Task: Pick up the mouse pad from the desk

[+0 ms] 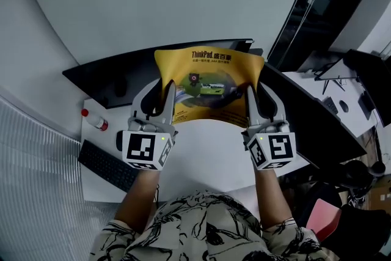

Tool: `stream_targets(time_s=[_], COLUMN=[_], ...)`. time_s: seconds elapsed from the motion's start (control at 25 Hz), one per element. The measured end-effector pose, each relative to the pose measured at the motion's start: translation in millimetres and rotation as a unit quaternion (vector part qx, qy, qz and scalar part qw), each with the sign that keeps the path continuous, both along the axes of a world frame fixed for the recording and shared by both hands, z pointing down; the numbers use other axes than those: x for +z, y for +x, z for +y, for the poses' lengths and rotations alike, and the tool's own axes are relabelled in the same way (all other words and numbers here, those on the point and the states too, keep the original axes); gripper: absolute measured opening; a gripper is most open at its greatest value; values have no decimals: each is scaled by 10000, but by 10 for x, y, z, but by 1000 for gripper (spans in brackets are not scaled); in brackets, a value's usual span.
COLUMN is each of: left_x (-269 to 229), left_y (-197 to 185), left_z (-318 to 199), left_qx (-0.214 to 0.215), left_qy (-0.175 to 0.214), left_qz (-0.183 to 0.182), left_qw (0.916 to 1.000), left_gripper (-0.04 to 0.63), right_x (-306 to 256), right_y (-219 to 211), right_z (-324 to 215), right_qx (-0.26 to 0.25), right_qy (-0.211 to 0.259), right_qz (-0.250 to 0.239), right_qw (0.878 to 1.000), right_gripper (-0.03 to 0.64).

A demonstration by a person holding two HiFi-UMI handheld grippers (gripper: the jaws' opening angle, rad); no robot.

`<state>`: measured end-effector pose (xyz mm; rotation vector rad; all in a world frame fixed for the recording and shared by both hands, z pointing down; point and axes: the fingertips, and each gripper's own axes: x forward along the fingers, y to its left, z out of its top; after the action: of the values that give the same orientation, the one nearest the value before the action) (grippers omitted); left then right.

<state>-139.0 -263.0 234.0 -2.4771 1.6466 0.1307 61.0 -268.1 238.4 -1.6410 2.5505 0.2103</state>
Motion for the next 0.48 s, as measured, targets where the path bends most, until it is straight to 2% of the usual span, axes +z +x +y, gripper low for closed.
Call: stream_targets(time_s=[0.48], left_x=[63], left_y=[14], left_z=[-14], left_qx=[-183], left_qy=[-46], left_qz=[-81], left_qw=[9998], left_gripper=[83], right_x=[2], right_y=[-2], right_z=[-20], right_qx=[46], right_qy=[19], right_qz=[179], right_qw=[9998], right_gripper=[74])
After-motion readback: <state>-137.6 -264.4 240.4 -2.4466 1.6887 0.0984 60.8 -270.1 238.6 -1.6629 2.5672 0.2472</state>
